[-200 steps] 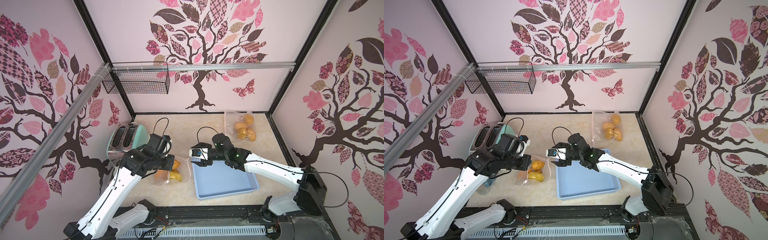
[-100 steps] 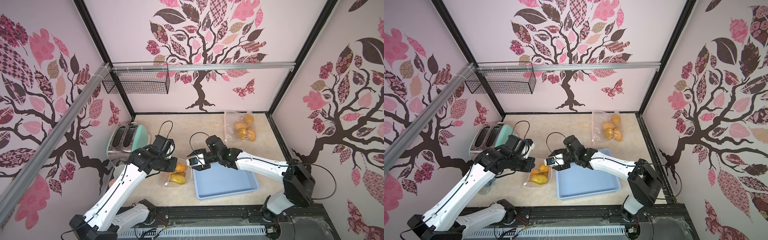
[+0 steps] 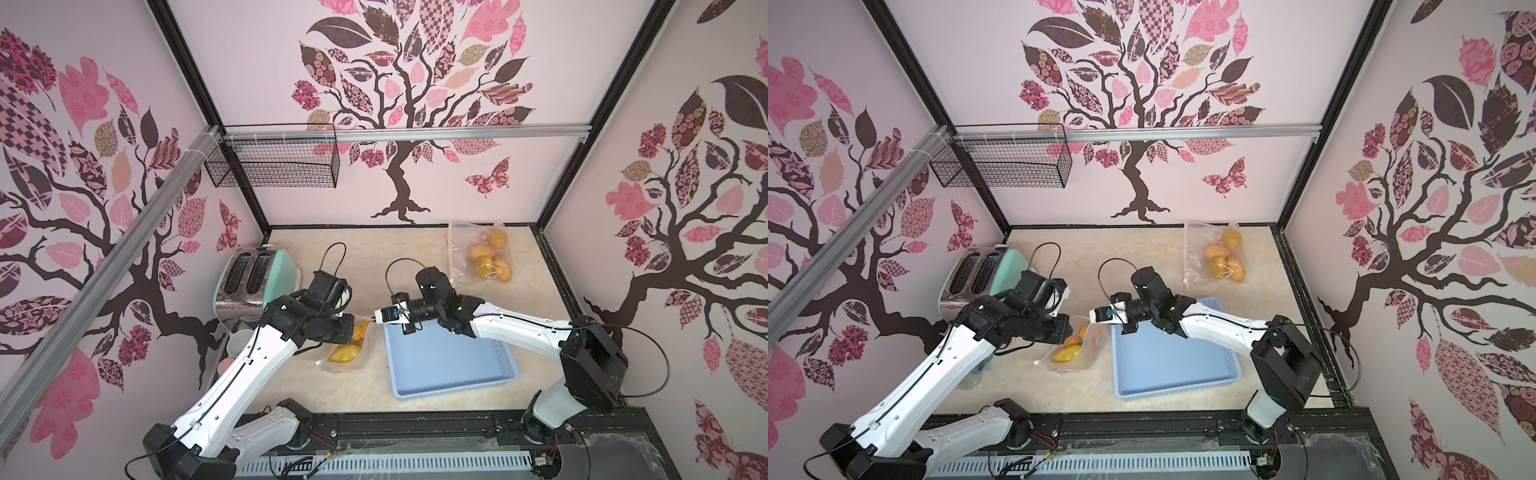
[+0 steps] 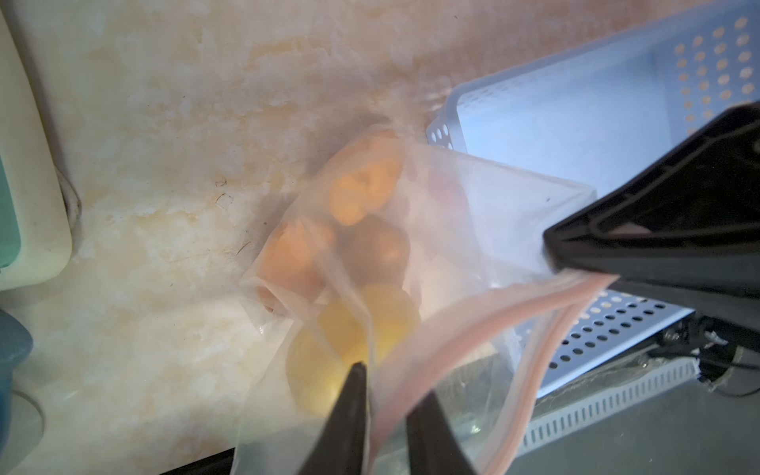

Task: Put the potatoes into a zipper bag and zip it
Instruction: Adjust the zipper food storage bag at the center of the board.

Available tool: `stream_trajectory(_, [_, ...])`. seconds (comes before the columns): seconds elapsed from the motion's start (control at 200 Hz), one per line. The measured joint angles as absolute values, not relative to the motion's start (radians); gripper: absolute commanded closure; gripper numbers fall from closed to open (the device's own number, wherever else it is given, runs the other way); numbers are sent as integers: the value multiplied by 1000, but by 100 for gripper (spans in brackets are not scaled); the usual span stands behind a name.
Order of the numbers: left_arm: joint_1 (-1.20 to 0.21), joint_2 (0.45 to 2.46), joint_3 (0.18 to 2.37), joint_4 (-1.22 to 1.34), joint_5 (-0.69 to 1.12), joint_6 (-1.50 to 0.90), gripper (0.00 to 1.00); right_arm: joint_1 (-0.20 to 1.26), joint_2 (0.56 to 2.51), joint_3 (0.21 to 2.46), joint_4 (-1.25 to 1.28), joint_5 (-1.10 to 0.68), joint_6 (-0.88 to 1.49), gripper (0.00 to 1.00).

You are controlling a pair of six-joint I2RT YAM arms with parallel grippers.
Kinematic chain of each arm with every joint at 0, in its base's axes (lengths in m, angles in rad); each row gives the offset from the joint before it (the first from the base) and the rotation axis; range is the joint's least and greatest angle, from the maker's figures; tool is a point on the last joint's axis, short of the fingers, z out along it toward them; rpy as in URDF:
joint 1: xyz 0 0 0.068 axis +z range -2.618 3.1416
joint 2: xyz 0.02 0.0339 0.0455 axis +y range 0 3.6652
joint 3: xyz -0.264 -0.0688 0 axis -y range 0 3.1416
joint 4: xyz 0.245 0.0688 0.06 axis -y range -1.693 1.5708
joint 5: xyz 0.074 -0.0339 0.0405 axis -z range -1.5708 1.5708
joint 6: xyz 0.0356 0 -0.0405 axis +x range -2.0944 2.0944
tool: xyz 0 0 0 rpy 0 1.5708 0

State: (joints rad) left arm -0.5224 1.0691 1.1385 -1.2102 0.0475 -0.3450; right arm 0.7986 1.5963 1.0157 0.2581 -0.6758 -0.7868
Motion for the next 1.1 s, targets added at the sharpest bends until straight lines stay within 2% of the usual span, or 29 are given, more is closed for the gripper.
stream_trajectory(0.085, [-511,1043,1139,-1209,24,-352,38,728,1619,965,408,-713,-659,100])
stream_trajectory(0.25, [-496,958,1139,-1192,2,-342,30,626,1695,942,574,-759,-513,100])
stream_trajectory(0.425, [-496,923,1139,-1163,27,-329,30,585,1739,946,680,-783,-385,100])
stream_trajectory(0.77, [-507,1000,1092,-1103,99,-338,32,516,1784,981,737,-789,-234,100])
stream_trajectory(0.955, [-514,1066,1082,-1081,79,-355,33,461,1802,971,785,-809,-194,100])
stream_trajectory(1.1, [-516,1073,1083,-1075,-5,-350,32,456,1802,969,793,-826,-209,100])
